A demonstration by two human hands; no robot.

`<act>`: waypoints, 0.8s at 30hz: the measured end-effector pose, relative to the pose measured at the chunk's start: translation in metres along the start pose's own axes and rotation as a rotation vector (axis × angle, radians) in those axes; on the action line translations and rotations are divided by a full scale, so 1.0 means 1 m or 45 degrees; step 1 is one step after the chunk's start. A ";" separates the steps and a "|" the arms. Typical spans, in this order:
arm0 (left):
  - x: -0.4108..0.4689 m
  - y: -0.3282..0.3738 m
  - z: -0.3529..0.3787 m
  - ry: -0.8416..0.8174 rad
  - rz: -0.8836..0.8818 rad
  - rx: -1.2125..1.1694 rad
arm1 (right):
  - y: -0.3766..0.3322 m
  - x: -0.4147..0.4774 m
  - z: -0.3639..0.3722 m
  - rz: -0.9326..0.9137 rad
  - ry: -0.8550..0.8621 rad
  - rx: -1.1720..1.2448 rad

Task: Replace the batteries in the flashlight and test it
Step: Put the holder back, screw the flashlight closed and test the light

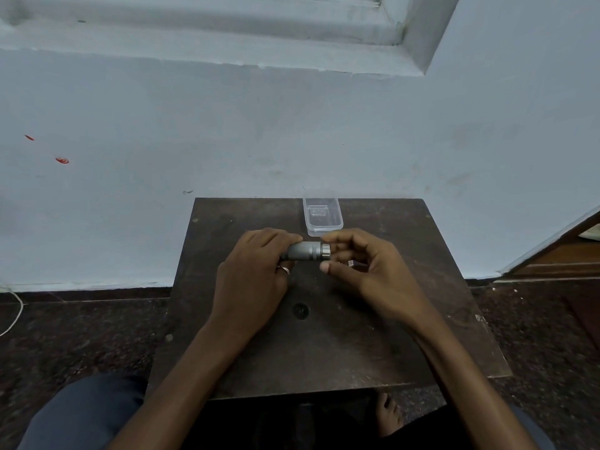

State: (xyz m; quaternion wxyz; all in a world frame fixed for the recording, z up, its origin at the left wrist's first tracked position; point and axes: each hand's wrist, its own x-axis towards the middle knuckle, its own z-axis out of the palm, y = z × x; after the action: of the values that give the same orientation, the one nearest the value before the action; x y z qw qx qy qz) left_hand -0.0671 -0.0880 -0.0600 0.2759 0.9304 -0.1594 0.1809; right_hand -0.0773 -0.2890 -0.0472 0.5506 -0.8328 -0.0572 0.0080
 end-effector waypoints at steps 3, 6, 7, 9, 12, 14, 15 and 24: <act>0.000 -0.001 0.000 0.007 0.009 0.004 | 0.002 0.001 0.002 -0.011 0.007 0.001; 0.000 0.000 -0.001 0.022 0.018 -0.008 | -0.003 0.000 0.008 0.037 0.038 -0.065; 0.000 0.000 -0.001 0.021 0.027 -0.003 | -0.004 0.000 0.011 0.047 0.067 -0.123; 0.000 0.001 -0.001 0.019 0.044 0.012 | -0.006 -0.001 0.015 0.082 0.105 -0.202; 0.000 0.001 -0.001 0.020 0.035 0.013 | -0.003 -0.001 0.015 0.069 0.139 -0.201; 0.000 0.000 -0.001 0.015 0.028 0.012 | -0.003 -0.001 0.011 0.042 0.097 -0.115; 0.000 0.001 -0.001 0.010 0.025 0.011 | -0.002 -0.001 0.008 0.037 0.046 -0.072; 0.008 -0.005 -0.006 -0.214 -0.234 -0.298 | 0.002 -0.001 -0.001 -0.013 0.042 0.126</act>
State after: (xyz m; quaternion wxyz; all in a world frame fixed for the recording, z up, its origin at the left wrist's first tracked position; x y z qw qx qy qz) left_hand -0.0594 -0.0827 -0.0543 0.3833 0.9146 -0.1161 0.0565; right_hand -0.0779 -0.2904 -0.0492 0.5920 -0.8043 -0.0517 -0.0058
